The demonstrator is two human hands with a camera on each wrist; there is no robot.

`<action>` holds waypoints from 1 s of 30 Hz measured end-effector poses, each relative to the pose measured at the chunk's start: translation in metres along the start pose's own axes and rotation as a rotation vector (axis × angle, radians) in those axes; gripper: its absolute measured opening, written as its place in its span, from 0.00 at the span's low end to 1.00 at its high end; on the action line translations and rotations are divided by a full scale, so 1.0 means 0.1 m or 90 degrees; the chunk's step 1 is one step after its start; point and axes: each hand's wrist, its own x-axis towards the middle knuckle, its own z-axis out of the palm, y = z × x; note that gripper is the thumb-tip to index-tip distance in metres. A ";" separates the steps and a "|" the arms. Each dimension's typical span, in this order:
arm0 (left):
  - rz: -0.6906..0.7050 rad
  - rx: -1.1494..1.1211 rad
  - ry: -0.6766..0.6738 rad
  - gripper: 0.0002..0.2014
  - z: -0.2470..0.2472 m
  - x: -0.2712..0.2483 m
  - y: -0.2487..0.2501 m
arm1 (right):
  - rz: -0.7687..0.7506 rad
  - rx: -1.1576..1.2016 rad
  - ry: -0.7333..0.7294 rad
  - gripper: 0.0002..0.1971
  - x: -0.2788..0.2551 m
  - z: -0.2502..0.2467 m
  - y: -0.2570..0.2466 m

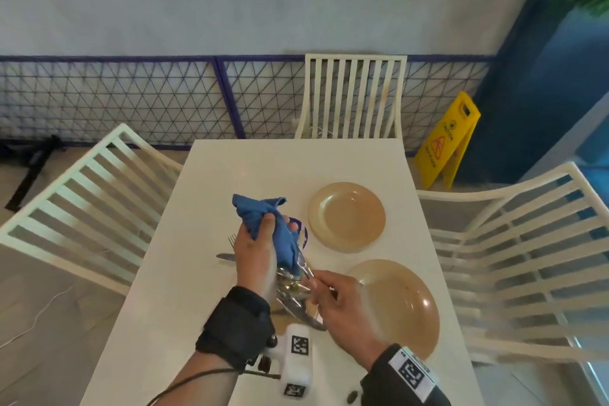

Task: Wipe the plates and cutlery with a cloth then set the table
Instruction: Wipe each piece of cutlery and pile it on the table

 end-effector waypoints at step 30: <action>-0.036 0.448 -0.342 0.06 -0.96 -0.19 0.01 | 0.213 0.366 0.094 0.12 0.85 0.39 0.01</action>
